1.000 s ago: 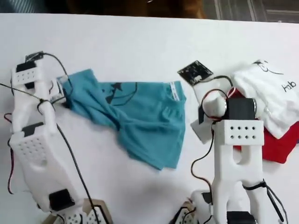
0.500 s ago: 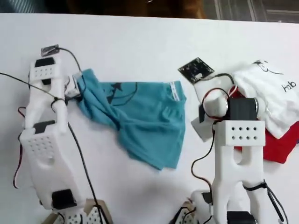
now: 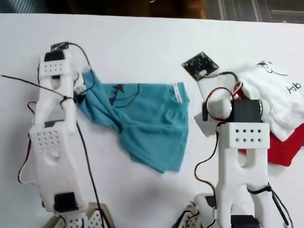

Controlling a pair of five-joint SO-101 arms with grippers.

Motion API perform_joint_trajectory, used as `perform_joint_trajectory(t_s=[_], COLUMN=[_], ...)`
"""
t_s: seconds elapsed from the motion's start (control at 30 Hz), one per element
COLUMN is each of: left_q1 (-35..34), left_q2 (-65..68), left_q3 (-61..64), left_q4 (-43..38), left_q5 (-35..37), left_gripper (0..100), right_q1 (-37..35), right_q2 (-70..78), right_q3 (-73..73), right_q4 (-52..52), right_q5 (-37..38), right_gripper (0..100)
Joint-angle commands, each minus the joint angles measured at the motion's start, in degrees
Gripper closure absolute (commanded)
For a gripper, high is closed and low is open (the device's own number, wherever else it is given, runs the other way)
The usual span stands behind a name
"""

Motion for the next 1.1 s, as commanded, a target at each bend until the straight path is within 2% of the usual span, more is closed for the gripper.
perform_joint_trajectory(t_s=[0.0,0.2,0.53,0.8,1.07], left_q1=[0.2,0.2,-0.6,-4.4,-5.5], left_q2=[0.2,1.1,0.4,0.4,0.7], left_q3=[-4.4,-6.5,-6.6,-10.9,-11.0], left_q4=[3.6,5.9,9.2,13.4,13.5], left_q5=[0.0,-1.7,-1.8,-2.0,-3.4], left_gripper=[94,97,97,97,97], right_q1=[-3.4,-10.2,-10.5,-6.4,-6.8], right_q2=[-0.9,5.1,27.0,43.6,54.4], right_q3=[-1.3,5.7,5.5,-8.9,-22.5], right_q4=[-3.2,-13.3,-36.1,-36.4,-30.5], right_q5=[-0.4,-0.4,-0.5,-0.5,-0.5], right_gripper=[98.0,98.0,98.0,98.0,98.0])
